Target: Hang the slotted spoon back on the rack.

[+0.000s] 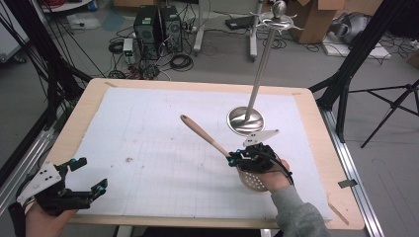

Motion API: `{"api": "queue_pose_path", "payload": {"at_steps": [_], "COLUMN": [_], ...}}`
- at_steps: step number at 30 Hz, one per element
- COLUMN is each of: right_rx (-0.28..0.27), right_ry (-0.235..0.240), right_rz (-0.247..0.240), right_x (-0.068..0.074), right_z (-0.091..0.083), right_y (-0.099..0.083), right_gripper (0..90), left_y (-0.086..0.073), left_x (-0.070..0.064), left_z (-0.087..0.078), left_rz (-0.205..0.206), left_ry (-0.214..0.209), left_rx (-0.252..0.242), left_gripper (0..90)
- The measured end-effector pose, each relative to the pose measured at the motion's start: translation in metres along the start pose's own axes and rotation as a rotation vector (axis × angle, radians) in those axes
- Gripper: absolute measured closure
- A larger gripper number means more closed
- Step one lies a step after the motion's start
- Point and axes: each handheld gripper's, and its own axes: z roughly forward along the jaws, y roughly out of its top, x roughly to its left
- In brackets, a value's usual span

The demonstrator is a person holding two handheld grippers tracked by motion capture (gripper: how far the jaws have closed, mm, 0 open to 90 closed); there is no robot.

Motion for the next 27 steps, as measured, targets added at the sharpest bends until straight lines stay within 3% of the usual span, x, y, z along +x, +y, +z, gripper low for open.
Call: {"api": "queue_pose_path", "payload": {"at_steps": [5,19,27], "right_rx": [-0.026,-0.077,-0.100], "right_ry": [-0.002,0.010,-0.014], "right_rz": [0.016,-0.027,-0.022], "right_x": [-0.006,-0.020,-0.030], "right_z": [-0.008,-0.035,-0.054], "right_y": [-0.002,-0.007,-0.010], "right_gripper": [78.2,78.2,78.3], "left_y": [0.000,-0.001,0.000], "left_x": [0.000,0.000,0.000], "left_z": [0.000,0.001,0.002], "left_rz": [0.001,0.000,0.003], "left_ry": [-0.001,0.001,-0.002], "left_rx": [0.003,0.004,0.007], "left_gripper": [2.1,2.1,2.1]}}
